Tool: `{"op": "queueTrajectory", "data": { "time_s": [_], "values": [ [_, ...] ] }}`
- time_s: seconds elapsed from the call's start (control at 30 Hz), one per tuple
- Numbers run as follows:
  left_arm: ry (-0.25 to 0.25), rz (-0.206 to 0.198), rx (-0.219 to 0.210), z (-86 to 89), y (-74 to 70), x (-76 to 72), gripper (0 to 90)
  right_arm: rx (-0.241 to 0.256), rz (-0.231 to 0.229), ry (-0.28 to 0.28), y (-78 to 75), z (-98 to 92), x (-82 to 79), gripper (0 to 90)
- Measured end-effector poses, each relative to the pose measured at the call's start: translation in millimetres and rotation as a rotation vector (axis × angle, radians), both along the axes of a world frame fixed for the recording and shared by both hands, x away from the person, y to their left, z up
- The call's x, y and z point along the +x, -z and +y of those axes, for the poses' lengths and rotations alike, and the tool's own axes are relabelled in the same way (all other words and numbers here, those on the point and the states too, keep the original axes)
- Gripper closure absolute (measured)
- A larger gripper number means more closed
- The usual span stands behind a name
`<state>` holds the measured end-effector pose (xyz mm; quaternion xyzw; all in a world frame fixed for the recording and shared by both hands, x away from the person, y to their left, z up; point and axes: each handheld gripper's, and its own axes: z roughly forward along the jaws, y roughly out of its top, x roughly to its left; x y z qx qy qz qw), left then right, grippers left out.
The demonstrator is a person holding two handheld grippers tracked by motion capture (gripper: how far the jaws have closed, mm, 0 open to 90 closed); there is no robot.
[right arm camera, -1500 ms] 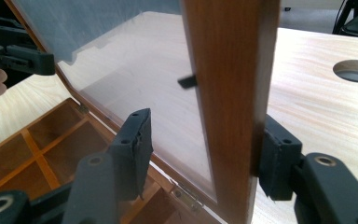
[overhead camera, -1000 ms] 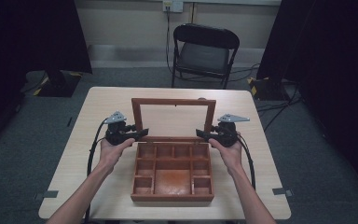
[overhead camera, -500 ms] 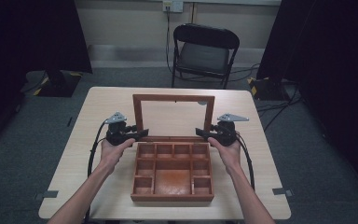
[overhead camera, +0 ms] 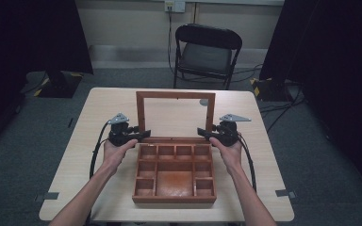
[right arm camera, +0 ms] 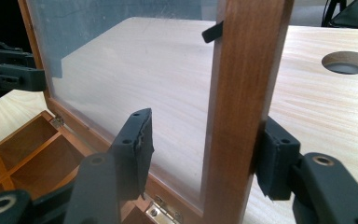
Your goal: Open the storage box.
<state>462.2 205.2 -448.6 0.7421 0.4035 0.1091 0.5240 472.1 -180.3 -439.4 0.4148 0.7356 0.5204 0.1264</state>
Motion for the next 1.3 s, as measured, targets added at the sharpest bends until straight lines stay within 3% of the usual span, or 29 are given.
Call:
{"op": "queueTrajectory", "data": {
  "time_s": [0.37,0.77,1.3],
  "values": [
    [-0.002,0.011,0.022,-0.6,1.8,5.1,51.3,-0.008,0.006,0.024,3.2,2.2,4.3,44.9],
    [-0.004,0.03,-0.004,-0.7,5.6,9.7,50.5,-0.017,0.02,0.034,3.0,4.5,11.1,42.3],
    [-0.003,0.06,0.012,-2.2,9.6,16.7,46.4,-0.011,0.057,0.039,9.0,6.4,19.3,37.4]
  ]
}}
